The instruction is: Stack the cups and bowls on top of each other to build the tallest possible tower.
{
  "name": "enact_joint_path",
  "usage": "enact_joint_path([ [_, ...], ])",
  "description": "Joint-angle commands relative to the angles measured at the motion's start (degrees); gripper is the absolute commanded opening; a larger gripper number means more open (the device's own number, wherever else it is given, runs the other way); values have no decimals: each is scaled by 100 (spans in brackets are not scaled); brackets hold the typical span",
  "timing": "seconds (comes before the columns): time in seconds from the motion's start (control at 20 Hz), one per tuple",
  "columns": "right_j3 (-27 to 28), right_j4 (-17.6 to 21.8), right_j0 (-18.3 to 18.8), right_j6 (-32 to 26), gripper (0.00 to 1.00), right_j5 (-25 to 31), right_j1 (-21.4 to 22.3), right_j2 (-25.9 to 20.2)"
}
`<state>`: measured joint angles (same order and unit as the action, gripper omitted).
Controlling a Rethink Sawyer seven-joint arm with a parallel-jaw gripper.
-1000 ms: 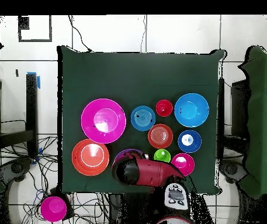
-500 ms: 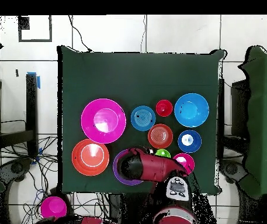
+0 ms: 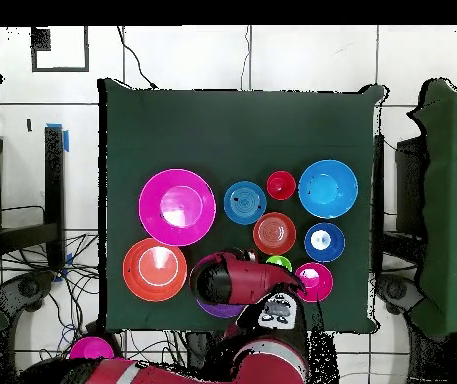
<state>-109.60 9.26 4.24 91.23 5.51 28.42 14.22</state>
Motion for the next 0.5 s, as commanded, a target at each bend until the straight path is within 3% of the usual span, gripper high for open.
enact_joint_path([
  [0.05,409,-132,303,831,100,-133,-274,-876],
  [0.5,439,43,630,712,100,-246,-391,-957],
])
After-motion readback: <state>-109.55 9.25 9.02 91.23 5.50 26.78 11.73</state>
